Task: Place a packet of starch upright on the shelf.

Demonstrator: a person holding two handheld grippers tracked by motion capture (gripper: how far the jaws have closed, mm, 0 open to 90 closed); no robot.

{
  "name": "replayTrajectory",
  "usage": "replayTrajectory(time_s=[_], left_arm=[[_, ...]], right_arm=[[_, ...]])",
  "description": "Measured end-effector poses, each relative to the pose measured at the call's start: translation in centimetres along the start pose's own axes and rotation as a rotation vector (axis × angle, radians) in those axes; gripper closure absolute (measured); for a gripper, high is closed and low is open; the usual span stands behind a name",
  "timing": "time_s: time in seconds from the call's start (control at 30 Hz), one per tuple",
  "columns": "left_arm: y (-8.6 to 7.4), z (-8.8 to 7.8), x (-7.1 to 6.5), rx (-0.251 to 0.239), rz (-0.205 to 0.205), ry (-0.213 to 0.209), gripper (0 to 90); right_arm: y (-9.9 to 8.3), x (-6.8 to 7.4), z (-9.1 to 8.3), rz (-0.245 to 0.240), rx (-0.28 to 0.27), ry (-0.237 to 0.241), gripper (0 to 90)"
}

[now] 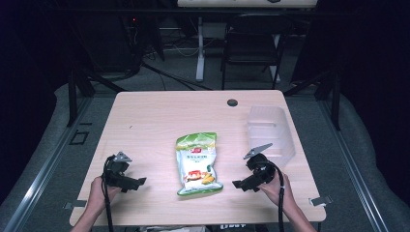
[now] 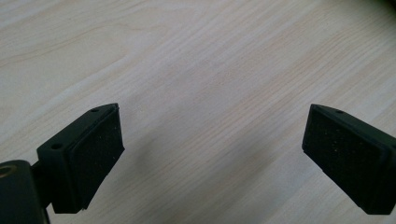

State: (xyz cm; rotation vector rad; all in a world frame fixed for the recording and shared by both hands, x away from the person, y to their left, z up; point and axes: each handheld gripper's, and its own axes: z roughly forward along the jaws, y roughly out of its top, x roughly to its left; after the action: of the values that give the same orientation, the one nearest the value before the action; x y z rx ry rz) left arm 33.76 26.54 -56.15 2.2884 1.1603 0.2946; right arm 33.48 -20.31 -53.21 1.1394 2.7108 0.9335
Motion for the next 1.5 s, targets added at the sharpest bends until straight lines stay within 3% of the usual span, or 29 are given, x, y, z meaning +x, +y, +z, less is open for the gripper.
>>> replayTrajectory(time_s=[0.13, 0.4, 0.47, 0.73, 1.03, 1.07, 1.1, 1.3, 1.5], left_arm=[[0.0, 0.0, 0.0, -0.004, -0.002, -0.004, 5.0], [0.0, -0.1, -0.1, -0.014, -0.006, -0.002, 5.0], [0.0, -0.1, -0.1, -0.014, -0.006, -0.002, 5.0], [0.0, -0.1, -0.1, -0.011, -0.004, -0.003, 5.0], [0.1, -0.1, -0.2, -0.013, 0.003, 0.003, 5.0], [0.1, -0.1, -0.2, -0.013, 0.003, 0.003, 5.0], [0.1, -0.1, -0.2, -0.013, 0.003, 0.003, 5.0], [0.1, -0.2, -0.2, -0.014, 0.002, 0.000, 5.0], [0.1, -0.2, -0.2, -0.015, -0.001, 0.000, 5.0]], right_arm=[[0.2, 0.3, 0.1, -0.019, -0.001, 0.009, 0.3], [1.0, 0.9, 0.1, -0.051, -0.016, 0.016, 1.8], [1.5, 1.1, 0.2, -0.057, 0.007, 0.015, 4.1], [2.9, 0.9, 0.4, -0.044, 0.016, 0.051, 3.0], [4.1, 0.8, 0.7, -0.040, 0.040, 0.060, 3.1], [4.5, 0.8, 0.8, -0.028, 0.033, 0.056, 3.1], [4.8, 0.6, 0.8, -0.047, 0.051, 0.050, 3.1], [6.1, 0.3, 1.1, -0.025, 0.014, 0.050, 3.8], [8.4, -0.3, 1.4, -0.019, 0.035, 0.055, 4.0]])
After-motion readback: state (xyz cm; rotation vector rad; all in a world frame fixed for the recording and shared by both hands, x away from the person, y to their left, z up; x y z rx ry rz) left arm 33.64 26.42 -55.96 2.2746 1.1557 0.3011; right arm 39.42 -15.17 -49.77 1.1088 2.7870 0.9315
